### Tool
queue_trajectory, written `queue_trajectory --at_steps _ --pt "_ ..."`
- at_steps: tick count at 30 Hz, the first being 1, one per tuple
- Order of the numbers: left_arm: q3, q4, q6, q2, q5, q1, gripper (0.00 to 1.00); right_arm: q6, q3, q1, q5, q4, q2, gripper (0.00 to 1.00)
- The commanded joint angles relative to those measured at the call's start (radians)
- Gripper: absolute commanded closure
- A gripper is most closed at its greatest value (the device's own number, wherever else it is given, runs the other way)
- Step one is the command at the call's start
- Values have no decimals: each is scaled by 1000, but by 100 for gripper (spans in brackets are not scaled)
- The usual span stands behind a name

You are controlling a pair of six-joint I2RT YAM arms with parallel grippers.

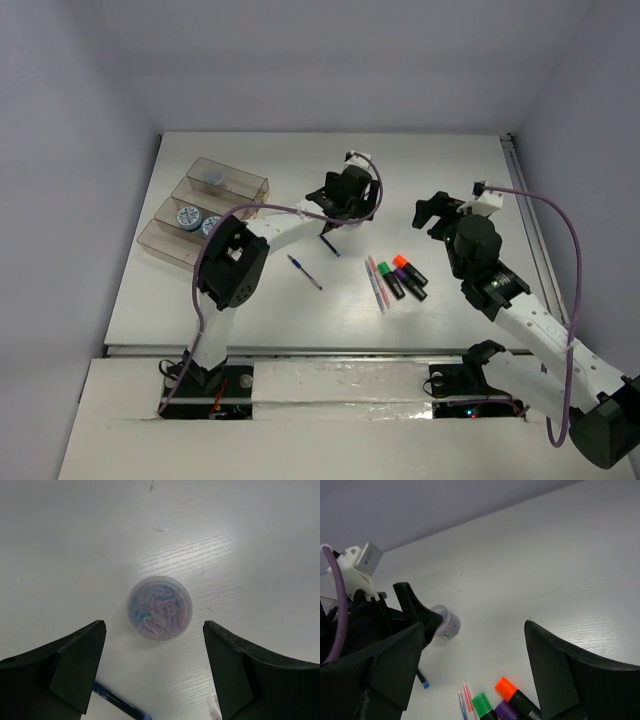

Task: Sort the stationery into containers
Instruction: Pick up the stationery from the center of the board.

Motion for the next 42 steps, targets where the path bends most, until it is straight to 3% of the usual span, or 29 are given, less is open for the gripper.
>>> queue_trajectory --at_steps 1,11,23,33,37,42 --pt "-35 25 17 -21 -39 -23 24 4 10 2 5 67 1 14" --pt "14 21 28 63 -35 -41 24 -2 3 -7 -19 85 -7 14" --pt "99 22 50 139 -140 -41 31 -16 10 -7 -78 94 15 16" --pt "117 38 56 110 -193 -31 74 -22 15 -7 -96 94 22 18" --pt "80 82 51 -16 -202 24 75 -23 15 -7 -107 97 27 19" --pt "-7 94 -15 -205 -180 183 75 -20 22 -7 -131 96 48 20"
